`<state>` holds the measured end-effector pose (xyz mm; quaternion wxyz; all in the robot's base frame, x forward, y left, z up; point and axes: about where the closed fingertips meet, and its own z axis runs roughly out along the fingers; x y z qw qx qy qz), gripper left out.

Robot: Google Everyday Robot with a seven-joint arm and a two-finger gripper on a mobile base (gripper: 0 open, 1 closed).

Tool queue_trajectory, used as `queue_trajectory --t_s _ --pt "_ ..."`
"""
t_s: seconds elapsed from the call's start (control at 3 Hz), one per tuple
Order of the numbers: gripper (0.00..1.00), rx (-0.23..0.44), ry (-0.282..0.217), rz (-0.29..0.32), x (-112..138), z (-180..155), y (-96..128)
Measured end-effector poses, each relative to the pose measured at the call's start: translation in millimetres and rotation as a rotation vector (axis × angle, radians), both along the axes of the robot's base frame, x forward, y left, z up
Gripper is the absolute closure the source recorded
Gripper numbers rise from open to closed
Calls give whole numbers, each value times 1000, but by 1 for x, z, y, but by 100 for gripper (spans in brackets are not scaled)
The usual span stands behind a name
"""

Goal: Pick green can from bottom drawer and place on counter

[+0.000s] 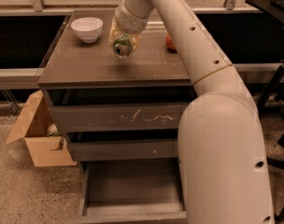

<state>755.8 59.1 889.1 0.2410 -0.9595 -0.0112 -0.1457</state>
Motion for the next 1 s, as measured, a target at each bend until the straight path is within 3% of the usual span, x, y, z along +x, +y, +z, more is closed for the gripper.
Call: queue_trajectory --t_s 1.0 --pt "18 68 48 -12 6 -22 0"
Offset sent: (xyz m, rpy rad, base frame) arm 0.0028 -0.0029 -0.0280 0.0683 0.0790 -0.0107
